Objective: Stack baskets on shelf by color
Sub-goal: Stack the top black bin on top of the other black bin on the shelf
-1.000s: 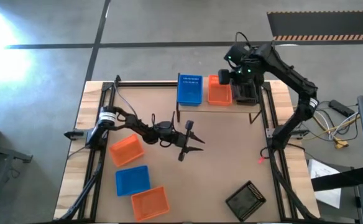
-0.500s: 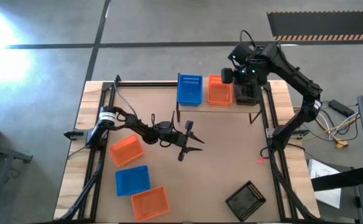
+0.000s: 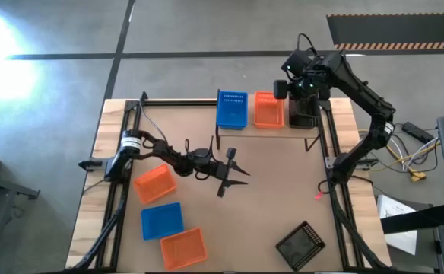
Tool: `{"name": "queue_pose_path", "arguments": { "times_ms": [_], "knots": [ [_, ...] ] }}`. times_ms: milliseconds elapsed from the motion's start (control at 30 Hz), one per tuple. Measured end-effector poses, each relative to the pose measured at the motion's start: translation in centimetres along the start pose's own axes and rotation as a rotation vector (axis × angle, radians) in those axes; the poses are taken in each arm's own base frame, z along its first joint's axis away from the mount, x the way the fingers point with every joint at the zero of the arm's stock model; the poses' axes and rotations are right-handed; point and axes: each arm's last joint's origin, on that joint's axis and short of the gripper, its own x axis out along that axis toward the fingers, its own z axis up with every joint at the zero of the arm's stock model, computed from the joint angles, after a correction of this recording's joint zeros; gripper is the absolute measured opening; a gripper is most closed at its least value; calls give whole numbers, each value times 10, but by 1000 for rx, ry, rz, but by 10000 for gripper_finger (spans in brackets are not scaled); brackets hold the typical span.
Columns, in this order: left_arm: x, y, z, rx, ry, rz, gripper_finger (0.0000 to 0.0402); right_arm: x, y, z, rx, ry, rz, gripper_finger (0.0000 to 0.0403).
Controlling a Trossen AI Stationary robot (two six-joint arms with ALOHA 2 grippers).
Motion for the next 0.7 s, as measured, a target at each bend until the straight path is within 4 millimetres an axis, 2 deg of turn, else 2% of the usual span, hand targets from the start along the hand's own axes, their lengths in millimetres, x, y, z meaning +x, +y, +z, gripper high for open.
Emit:
{"name": "queue_pose_path", "arguments": {
  "times_ms": [200,433,700],
  "knots": [
    [-1,0,0,-1,2,-1,134,7,0,-2,-15,19,-24,9],
    [-1,-1,-1,-1,2,-1,134,24,-10,-11,-29,53,-105,9],
    [-2,0,1,7,-20,7,134,31,-12,-14,-48,59,-136,9]
  ]
}}
